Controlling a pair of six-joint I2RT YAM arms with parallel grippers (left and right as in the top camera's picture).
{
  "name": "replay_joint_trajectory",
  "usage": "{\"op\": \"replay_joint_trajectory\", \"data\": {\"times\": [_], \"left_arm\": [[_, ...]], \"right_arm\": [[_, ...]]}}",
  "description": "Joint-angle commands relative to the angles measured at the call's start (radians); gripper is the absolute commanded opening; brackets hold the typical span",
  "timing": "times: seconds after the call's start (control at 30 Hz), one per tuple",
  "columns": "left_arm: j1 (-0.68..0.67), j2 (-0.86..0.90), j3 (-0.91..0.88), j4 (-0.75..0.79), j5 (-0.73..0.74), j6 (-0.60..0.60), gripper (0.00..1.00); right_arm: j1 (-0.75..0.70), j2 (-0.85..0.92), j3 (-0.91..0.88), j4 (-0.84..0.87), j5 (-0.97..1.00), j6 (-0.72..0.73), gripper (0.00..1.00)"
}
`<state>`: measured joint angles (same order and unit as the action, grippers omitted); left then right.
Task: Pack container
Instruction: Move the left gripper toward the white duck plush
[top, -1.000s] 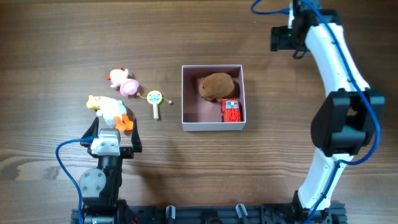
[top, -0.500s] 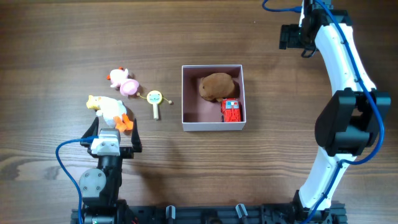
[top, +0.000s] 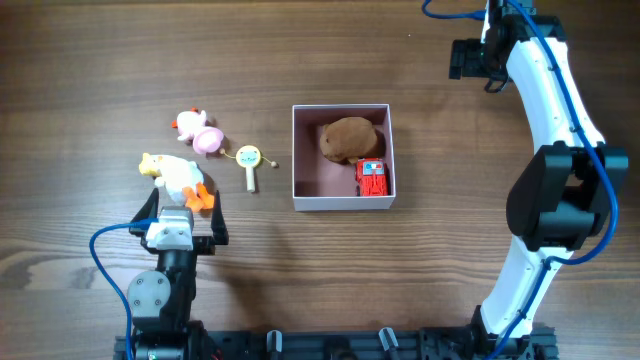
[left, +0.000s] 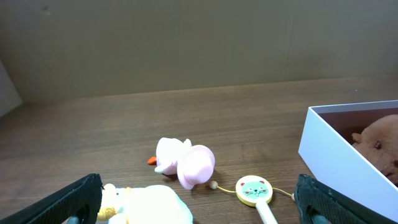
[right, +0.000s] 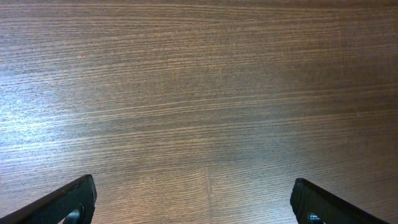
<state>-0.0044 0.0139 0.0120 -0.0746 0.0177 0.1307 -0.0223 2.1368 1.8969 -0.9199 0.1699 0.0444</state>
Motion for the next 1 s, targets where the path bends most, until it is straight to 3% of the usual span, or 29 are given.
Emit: {"op": "replay_joint_trajectory", "data": {"times": [0.0,0.13,0.33,0.43,0.6,0.97], "left_arm": [[-0.005,-0.007,-0.006,0.000,0.019,0.019,1.00],[-0.005,-0.007,-0.006,0.001,0.023,0.019,1.00],[-0.004,-0.007,-0.003,0.118,0.023,0.018,1.00],[-0.004,0.002,0.075,0.109,0.015,-0.083,1.00],[-0.004,0.145,0.342,-0.125,-0.009,-0.114,1.00],[-0.004,1.052,1.234,-0.783,-0.066,-0.119,1.00]], "right_arm": [[0.005,-0.035,0.021,0.003,0.017,0.008,0.99],[0.005,-0.035,0.021,0.003,0.017,0.008,1.00],[0.005,-0.035,0.022,0.004,0.017,0.008,1.00],[0.005,-0.035,0.022,0.003,0.017,0.008,0.99],[0.005,-0.035,0.021,0.004,0.017,0.008,0.99],[0.005,-0.035,0.021,0.004,0.017,0.008,1.00]]}}
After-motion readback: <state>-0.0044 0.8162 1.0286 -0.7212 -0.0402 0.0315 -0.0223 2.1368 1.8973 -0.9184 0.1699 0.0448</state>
